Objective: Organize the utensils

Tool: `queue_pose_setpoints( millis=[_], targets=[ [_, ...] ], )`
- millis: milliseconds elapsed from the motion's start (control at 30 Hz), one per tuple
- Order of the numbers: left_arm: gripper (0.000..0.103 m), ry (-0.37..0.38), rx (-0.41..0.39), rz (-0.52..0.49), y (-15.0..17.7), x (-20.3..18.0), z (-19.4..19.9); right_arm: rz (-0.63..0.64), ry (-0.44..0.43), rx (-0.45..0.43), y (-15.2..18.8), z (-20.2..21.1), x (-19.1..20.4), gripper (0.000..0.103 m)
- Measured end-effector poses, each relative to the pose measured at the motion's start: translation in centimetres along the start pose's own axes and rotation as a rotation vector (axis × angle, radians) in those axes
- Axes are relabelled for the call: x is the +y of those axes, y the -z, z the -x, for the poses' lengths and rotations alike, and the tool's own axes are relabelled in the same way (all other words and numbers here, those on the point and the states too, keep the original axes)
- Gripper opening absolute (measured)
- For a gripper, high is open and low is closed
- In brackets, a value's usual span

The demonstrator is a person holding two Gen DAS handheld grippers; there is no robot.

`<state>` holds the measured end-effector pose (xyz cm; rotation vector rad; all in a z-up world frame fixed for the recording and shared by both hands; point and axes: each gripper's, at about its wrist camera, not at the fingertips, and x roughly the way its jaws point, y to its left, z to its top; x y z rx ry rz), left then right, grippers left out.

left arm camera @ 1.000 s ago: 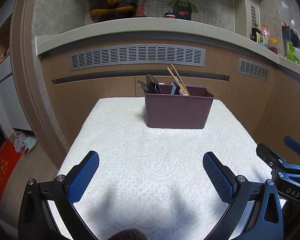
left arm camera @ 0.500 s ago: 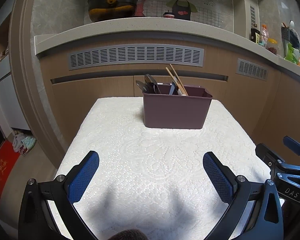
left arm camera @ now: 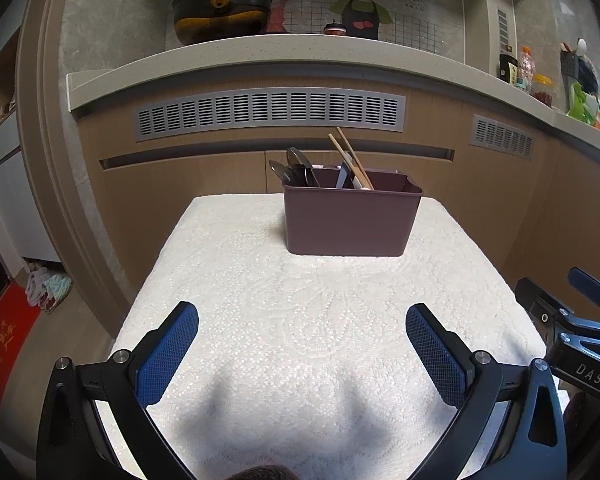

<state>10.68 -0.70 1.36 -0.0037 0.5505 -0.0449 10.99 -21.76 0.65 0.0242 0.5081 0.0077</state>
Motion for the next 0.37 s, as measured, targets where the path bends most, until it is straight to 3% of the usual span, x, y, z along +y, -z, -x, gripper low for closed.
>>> queue_pose_setpoints(
  millis=[367],
  targets=[
    [0.103, -0.015, -0.001, 0.0, 0.2, 0.11, -0.05, 0.009, -0.009, 0.01, 0.09, -0.28, 0.1, 0.103]
  ],
)
